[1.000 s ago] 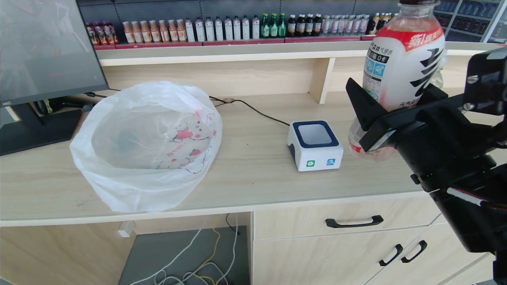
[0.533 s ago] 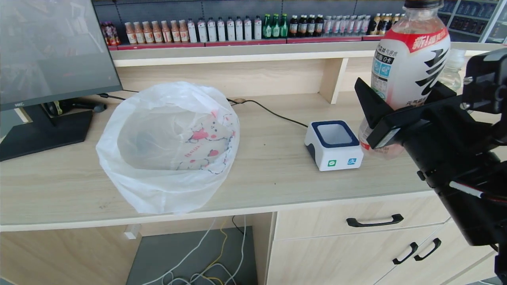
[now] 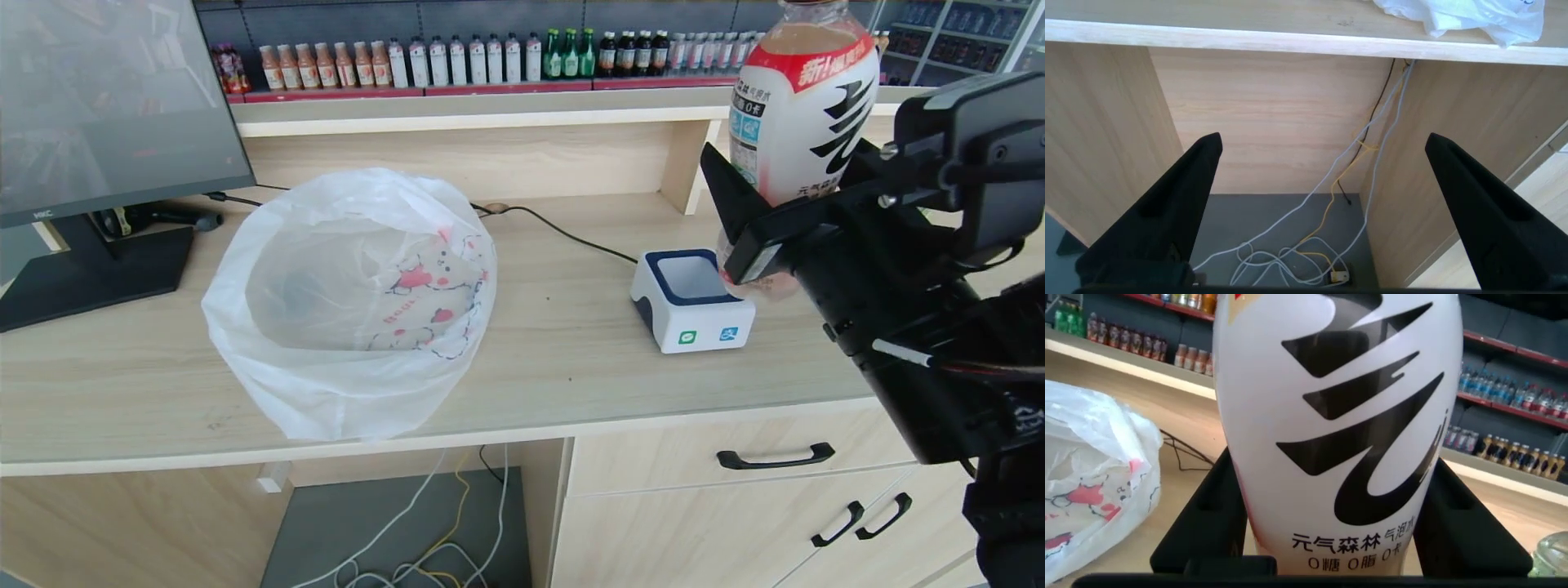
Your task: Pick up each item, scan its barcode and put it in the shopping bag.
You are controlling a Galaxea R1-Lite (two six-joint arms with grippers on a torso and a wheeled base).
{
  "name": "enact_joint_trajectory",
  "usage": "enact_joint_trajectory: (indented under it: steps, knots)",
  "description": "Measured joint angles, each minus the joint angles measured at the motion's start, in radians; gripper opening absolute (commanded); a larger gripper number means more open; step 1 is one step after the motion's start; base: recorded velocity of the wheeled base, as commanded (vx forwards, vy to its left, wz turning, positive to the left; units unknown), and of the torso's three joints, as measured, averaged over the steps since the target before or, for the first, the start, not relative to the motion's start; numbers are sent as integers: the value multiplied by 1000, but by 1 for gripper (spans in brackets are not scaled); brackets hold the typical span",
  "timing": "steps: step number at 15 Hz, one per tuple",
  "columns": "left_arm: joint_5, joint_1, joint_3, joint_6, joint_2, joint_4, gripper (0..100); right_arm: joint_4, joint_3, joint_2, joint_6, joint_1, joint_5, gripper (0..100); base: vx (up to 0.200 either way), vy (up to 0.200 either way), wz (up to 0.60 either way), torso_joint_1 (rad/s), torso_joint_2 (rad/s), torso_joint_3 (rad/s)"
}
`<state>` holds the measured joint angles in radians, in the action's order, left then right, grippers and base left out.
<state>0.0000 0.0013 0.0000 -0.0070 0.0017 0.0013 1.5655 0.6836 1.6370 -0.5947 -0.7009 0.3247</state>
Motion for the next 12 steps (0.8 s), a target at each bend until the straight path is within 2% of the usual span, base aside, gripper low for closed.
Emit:
enact_joint_trajectory:
  steps: [1, 5, 6, 8, 10, 12]
  knots:
    - [0, 0, 0, 0, 0, 0, 100, 0, 2, 7, -5, 31, -49, 0, 0, 0, 0, 0, 0, 0]
    - [0, 0, 0, 0, 0, 0, 100, -16, 28, 30, -11, 263, -312, 0, 0, 0, 0, 0, 0, 0]
    - [0, 0, 0, 0, 0, 0, 100, -48, 58, 33, -11, 295, -347, 0, 0, 0, 0, 0, 0, 0]
    - [0, 0, 0, 0, 0, 0, 100, -139, 143, 34, -31, 330, -416, 0, 0, 0, 0, 0, 0, 0]
    - [0, 0, 0, 0, 0, 0, 100, -269, 221, 36, -113, 341, -560, 0, 0, 0, 0, 0, 0, 0]
    - [0, 0, 0, 0, 0, 0, 100, -315, 255, 39, -171, 345, -624, 0, 0, 0, 0, 0, 0, 0]
